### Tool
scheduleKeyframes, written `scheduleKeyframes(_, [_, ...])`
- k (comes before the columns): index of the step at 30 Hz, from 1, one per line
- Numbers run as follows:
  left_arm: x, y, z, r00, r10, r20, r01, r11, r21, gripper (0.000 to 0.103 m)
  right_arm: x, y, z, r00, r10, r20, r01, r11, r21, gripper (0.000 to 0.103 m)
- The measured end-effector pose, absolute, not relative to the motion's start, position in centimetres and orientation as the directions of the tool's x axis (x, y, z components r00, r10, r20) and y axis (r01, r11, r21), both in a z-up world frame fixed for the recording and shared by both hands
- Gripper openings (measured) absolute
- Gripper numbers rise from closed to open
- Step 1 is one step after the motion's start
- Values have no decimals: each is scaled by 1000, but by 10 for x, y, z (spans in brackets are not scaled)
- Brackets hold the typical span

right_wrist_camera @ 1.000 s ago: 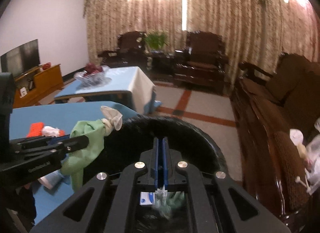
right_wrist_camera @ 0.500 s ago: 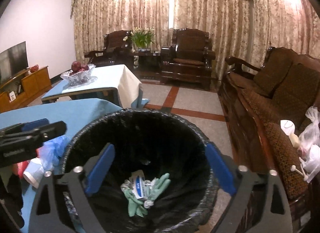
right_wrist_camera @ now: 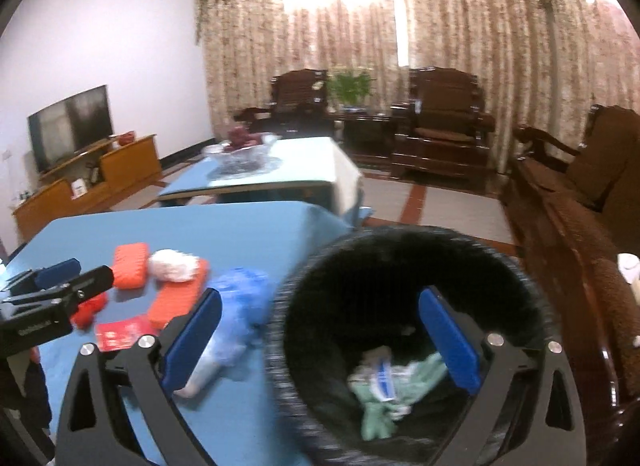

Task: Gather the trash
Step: 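Grasp the red paper packet with the left tool while the right tool grasps the white paper cup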

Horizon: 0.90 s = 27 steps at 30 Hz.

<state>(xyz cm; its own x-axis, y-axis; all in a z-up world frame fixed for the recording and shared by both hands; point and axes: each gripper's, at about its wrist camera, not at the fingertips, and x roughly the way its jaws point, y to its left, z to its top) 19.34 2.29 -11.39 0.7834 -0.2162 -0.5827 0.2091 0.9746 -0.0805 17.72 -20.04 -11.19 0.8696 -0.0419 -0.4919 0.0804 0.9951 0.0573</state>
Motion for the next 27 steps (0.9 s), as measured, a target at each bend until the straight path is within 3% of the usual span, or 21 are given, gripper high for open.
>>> scheduleKeyframes(8, [178, 86, -138, 769, -128, -626, 112, 992, -65, 80, 182, -124, -140, 840, 79, -537, -53, 997, 64, 89])
scheduleKeyframes(14, [172, 101, -150, 761, -112, -640, 97, 994, -58, 80, 190, -92, -170, 799, 77, -596, -80, 997, 22, 82])
scheduleKeyframes(27, [175, 116, -164, 753, -114, -649, 78, 993, -83, 79, 211, -88, -205, 720, 70, -690, -68, 997, 30, 80])
